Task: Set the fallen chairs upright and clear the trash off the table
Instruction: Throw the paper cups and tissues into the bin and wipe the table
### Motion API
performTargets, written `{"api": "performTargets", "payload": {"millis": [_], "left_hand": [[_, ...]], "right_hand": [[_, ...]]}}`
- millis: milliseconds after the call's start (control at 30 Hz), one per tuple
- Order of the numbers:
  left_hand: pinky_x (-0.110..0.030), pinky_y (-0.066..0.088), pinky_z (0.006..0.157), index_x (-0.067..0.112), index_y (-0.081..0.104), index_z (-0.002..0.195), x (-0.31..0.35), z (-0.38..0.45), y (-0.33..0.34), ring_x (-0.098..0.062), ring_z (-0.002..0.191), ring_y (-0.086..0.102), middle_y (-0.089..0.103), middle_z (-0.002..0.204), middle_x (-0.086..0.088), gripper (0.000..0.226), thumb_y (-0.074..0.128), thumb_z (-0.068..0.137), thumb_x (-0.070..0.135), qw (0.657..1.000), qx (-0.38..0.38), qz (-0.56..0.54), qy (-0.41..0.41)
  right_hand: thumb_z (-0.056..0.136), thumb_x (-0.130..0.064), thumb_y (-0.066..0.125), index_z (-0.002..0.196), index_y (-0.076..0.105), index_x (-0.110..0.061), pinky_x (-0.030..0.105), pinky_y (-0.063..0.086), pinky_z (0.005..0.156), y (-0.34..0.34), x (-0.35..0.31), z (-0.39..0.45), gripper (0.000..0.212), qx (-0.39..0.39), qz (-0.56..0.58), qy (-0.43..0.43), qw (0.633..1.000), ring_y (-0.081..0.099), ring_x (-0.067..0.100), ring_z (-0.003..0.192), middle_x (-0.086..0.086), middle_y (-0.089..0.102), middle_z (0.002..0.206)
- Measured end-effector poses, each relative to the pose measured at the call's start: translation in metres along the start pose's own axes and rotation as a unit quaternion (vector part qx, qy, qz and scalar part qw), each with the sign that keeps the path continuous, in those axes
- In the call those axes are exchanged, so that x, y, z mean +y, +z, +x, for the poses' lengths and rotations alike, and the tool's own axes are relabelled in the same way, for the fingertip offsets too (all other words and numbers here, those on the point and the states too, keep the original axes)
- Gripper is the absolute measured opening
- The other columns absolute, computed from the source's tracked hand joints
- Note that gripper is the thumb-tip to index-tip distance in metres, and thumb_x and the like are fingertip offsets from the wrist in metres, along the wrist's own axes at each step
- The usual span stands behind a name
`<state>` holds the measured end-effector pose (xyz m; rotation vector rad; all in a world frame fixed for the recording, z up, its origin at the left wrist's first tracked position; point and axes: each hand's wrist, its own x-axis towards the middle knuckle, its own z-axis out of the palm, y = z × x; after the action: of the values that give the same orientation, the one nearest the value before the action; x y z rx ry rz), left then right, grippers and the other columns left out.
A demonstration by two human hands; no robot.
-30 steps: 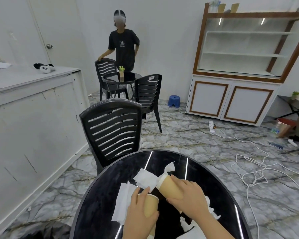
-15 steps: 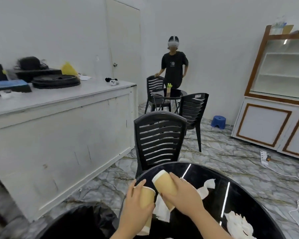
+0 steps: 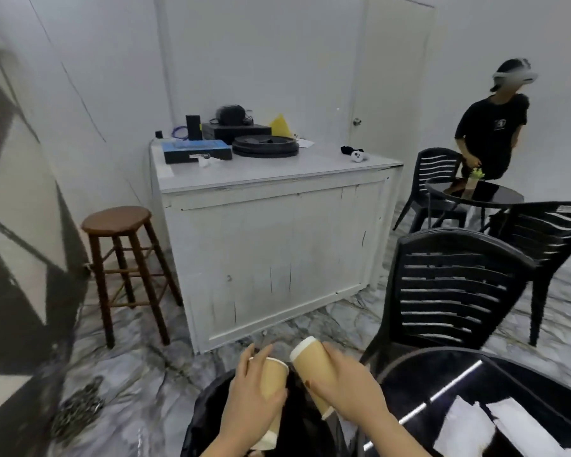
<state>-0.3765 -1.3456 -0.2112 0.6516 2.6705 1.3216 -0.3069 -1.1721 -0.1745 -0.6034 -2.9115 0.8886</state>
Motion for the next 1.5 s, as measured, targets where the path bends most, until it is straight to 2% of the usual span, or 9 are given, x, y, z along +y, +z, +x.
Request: {"api": "performTargets", "payload": {"millis": [467, 567, 700, 767, 1000, 1100, 1267, 1400, 1500], "left_hand": [[-0.028, 0.028, 0.104, 0.056, 0.022, 0.127, -0.168, 0.013, 0.047, -0.018, 0.125, 0.035, 0.009, 0.151, 0.013, 0.072, 0.064, 0.071, 0.038, 0.991, -0.058, 0.023, -0.121], [-0.032, 0.04, 0.095, 0.057, 0.027, 0.12, -0.202, 0.01, 0.09, -0.024, 0.113, 0.05, 0.02, 0.144, 0.016, 0.07, 0.051, 0.055, 0.052, 0.989, -0.019, 0.054, -0.14], [-0.04, 0.053, 0.082, 0.05, 0.031, 0.122, -0.263, 0.013, 0.147, -0.032, 0.1, 0.061, 0.029, 0.138, 0.007, 0.089, 0.078, 0.047, 0.037, 0.986, -0.011, 0.05, -0.158], [-0.042, 0.052, 0.085, 0.05, 0.026, 0.126, -0.294, 0.013, 0.17, -0.033, 0.103, 0.06, 0.027, 0.14, 0.005, 0.088, 0.073, 0.051, 0.043, 0.986, -0.023, 0.053, -0.153], [-0.055, 0.018, 0.111, 0.062, -0.036, 0.118, -0.349, 0.018, 0.208, -0.031, 0.144, -0.001, -0.032, 0.149, 0.008, 0.093, 0.027, 0.051, 0.081, 0.968, -0.078, 0.13, -0.198], [-0.052, 0.013, 0.113, 0.067, -0.035, 0.114, -0.348, 0.013, 0.205, -0.029, 0.144, -0.001, -0.025, 0.147, 0.011, 0.083, 0.024, 0.057, 0.079, 0.976, -0.061, 0.097, -0.186], [-0.054, 0.024, 0.108, 0.069, -0.024, 0.12, -0.305, 0.014, 0.174, -0.032, 0.142, 0.016, 0.005, 0.157, 0.002, 0.081, 0.031, 0.061, 0.073, 0.976, -0.055, 0.11, -0.177], [-0.058, 0.043, 0.092, 0.051, 0.011, 0.14, -0.252, 0.034, 0.138, -0.035, 0.128, 0.045, 0.036, 0.149, -0.004, 0.088, 0.038, 0.059, 0.07, 0.972, -0.064, 0.157, -0.163], [-0.049, 0.027, 0.11, 0.042, 0.007, 0.142, -0.202, 0.05, 0.109, -0.021, 0.141, 0.023, 0.013, 0.156, 0.007, 0.096, 0.021, 0.054, 0.077, 0.972, -0.078, 0.163, -0.147]], "right_hand": [[0.068, -0.064, 0.053, 0.144, 0.019, -0.033, 0.034, 0.039, 0.097, 0.19, 0.025, 0.057, 0.09, -0.156, 0.037, 0.191, 0.969, 0.048, 0.022, 0.12, 0.0, 0.048, 0.131], [0.077, -0.055, 0.053, 0.144, 0.017, -0.03, 0.03, 0.033, 0.101, 0.241, 0.049, 0.065, 0.08, -0.164, 0.023, 0.231, 0.959, 0.044, 0.02, 0.125, 0.001, 0.043, 0.137], [0.079, -0.056, 0.054, 0.144, 0.019, -0.027, 0.026, 0.033, 0.102, 0.312, 0.086, 0.075, 0.08, -0.157, 0.017, 0.287, 0.945, 0.044, 0.018, 0.125, 0.003, 0.045, 0.136], [0.076, -0.058, 0.055, 0.144, 0.02, -0.029, 0.027, 0.036, 0.101, 0.348, 0.105, 0.08, 0.082, -0.157, 0.006, 0.305, 0.939, 0.047, 0.019, 0.122, 0.003, 0.047, 0.133], [0.069, -0.077, 0.039, 0.146, -0.003, -0.035, 0.036, 0.025, 0.111, 0.42, 0.15, 0.09, 0.097, -0.177, -0.05, 0.26, 0.948, 0.014, 0.017, 0.143, -0.002, 0.01, 0.157], [0.068, -0.074, 0.041, 0.145, -0.001, -0.036, 0.035, 0.025, 0.111, 0.421, 0.15, 0.083, 0.096, -0.173, -0.042, 0.256, 0.95, 0.009, 0.016, 0.144, -0.004, 0.005, 0.157], [0.062, -0.055, 0.058, 0.14, 0.034, -0.027, 0.041, 0.039, 0.1, 0.381, 0.119, 0.068, 0.087, -0.099, -0.018, 0.268, 0.958, 0.036, 0.024, 0.136, 0.004, 0.034, 0.15], [0.086, -0.048, 0.043, 0.145, 0.003, -0.038, 0.026, 0.025, 0.11, 0.308, 0.085, 0.076, 0.072, -0.117, -0.023, 0.24, 0.963, 0.016, 0.011, 0.142, -0.007, 0.009, 0.157], [0.088, -0.051, 0.043, 0.146, -0.004, -0.035, 0.026, 0.021, 0.112, 0.245, 0.064, 0.089, 0.076, -0.13, -0.018, 0.193, 0.972, 0.01, 0.013, 0.144, -0.005, 0.001, 0.158]]}}
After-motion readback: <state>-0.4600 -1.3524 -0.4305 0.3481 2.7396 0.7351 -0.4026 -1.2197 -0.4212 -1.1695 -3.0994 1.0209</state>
